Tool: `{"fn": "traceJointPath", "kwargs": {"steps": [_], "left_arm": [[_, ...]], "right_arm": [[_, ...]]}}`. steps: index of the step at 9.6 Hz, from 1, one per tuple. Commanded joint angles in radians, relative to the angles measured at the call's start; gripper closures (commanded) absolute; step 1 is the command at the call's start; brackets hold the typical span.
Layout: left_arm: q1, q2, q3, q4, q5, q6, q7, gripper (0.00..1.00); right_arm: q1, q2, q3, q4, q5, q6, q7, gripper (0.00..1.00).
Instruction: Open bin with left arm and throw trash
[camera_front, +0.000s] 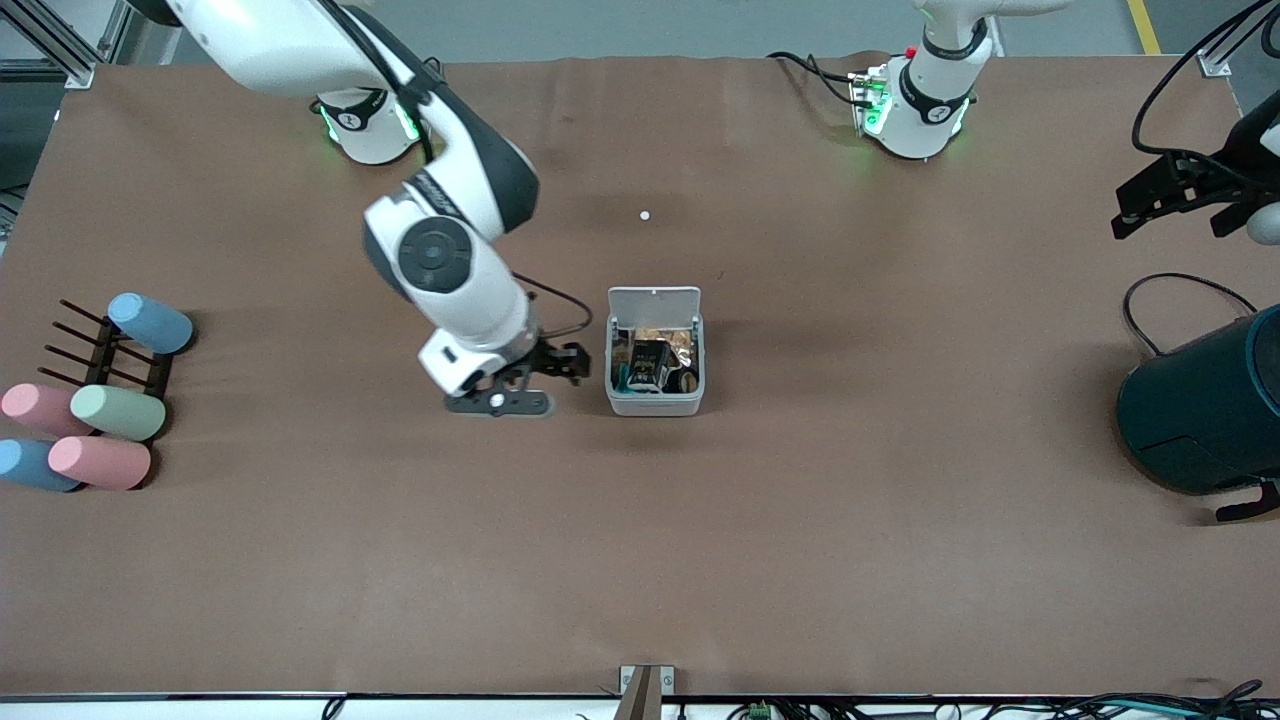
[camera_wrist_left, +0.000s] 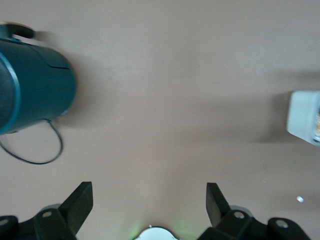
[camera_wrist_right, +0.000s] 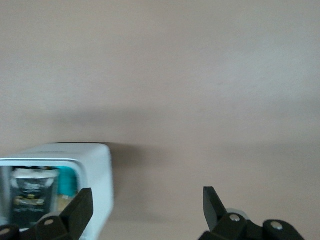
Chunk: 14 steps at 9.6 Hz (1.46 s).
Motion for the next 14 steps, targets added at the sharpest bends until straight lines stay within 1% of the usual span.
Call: {"fn": "traceJointPath", "kwargs": {"steps": [1, 2, 3, 4, 5, 6, 7, 8, 9, 10, 11, 12, 14], "left_arm": [[-0.014, 0.001, 0.014, 0.009, -0.088, -0.017, 0.006, 0.0], [-0.026, 0.001, 0.015, 0.009, -0.083, -0.017, -0.008, 0.0], [-0.026, 0.009, 0.029, 0.006, -0.075, -0.017, 0.008, 0.0], [-0.029, 0.015, 0.044, 0.004, -0.066, -0.017, 0.018, 0.0], [-0.037, 0.018, 0.044, 0.0, -0.048, -0.018, 0.028, 0.0], [-0.043, 0.018, 0.044, 0.0, -0.029, -0.018, 0.028, 0.0], [-0.04, 0.018, 0.046, 0.003, -0.025, -0.018, 0.027, 0.0], [-0.036, 0.027, 0.049, 0.003, -0.025, -0.018, 0.024, 0.0], [-0.037, 0.029, 0.055, 0.004, -0.025, -0.018, 0.015, 0.0], [-0.04, 0.032, 0.067, 0.003, -0.025, -0.018, 0.022, 0.0], [-0.037, 0.038, 0.069, 0.004, -0.023, -0.014, 0.03, 0.0], [-0.037, 0.059, 0.078, 0.009, -0.025, -0.014, 0.042, 0.0], [-0.049, 0.061, 0.081, 0.009, -0.011, -0.012, 0.027, 0.0]], "right_arm": [[-0.14, -0.166, 0.006, -0.17, 0.006, -0.01, -0.209, 0.01], [-0.185, -0.217, -0.008, -0.173, 0.032, -0.092, -0.324, 0.01], [-0.191, -0.283, -0.098, -0.173, 0.111, -0.158, -0.449, 0.01], [-0.184, -0.329, -0.202, -0.172, 0.188, -0.235, -0.551, 0.01], [-0.179, -0.362, -0.279, -0.154, 0.202, -0.299, -0.604, 0.01], [-0.182, -0.389, -0.327, -0.138, 0.202, -0.349, -0.616, 0.01], [-0.18, -0.4, -0.371, -0.079, 0.201, -0.405, -0.619, 0.01], [-0.182, -0.4, -0.394, -0.004, 0.193, -0.488, -0.616, 0.01], [-0.184, -0.402, -0.42, 0.042, 0.186, -0.54, -0.618, 0.01], [-0.182, -0.405, -0.447, 0.076, 0.184, -0.57, -0.618, 0.0], [-0.18, -0.405, -0.465, 0.118, 0.152, -0.607, -0.616, 0.01], [-0.179, -0.405, -0.465, 0.142, 0.096, -0.608, -0.621, 0.01], [-0.145, -0.408, -0.465, 0.152, 0.081, -0.605, -0.606, 0.0]]}}
